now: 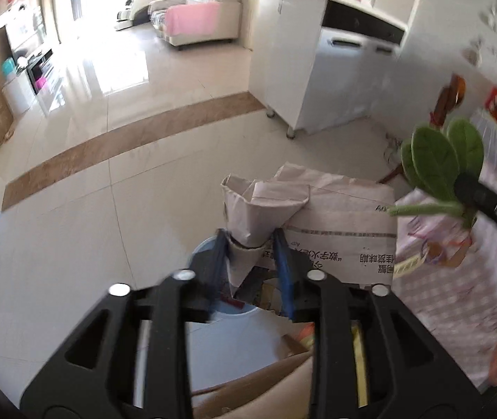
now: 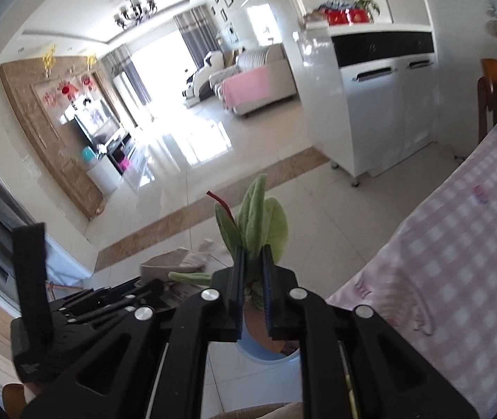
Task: Collect trash
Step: 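Carry the sprig and cardboard box to the wastebasket and release both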
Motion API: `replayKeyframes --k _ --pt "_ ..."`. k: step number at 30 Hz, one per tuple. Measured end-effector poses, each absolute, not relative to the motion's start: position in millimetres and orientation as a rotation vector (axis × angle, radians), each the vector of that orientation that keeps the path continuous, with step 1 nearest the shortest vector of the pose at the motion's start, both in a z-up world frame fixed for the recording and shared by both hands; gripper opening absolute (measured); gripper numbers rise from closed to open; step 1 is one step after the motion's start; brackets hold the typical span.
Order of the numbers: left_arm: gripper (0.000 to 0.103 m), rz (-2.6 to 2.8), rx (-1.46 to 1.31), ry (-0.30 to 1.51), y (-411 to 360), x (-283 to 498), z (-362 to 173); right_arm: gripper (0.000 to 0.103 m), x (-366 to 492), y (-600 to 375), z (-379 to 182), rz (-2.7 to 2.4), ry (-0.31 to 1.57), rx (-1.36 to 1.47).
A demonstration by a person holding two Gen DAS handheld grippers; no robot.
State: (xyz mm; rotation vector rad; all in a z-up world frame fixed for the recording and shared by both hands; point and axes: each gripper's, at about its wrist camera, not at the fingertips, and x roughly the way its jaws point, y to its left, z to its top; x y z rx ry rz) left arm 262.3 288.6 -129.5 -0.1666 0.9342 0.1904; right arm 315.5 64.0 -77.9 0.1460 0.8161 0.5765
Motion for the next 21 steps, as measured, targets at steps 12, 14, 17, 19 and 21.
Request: replayKeyframes --k 12,14,17,19,21 --pt "0.084 0.380 -0.283 1.029 343.3 242.3 -188.2 0.010 333.3 105.5 -130.7 0.568 0.951 0.056" --pt "0.084 0.399 -0.292 1.028 350.1 236.4 -189.6 0.010 334.3 116.3 -141.1 0.571 0.978 0.036" --pt "0.085 0.416 -0.296 1.020 361.0 226.5 -189.0 0.011 336.9 135.7 -154.7 0.587 1.019 0.014" --pt "0.085 0.431 -0.304 1.013 363.2 220.8 -186.3 0.015 339.3 147.8 -157.5 0.588 1.024 0.007" --pt "0.085 0.449 -0.304 1.002 365.6 217.0 -180.8 0.025 342.5 156.9 -158.7 0.604 1.031 0.014"
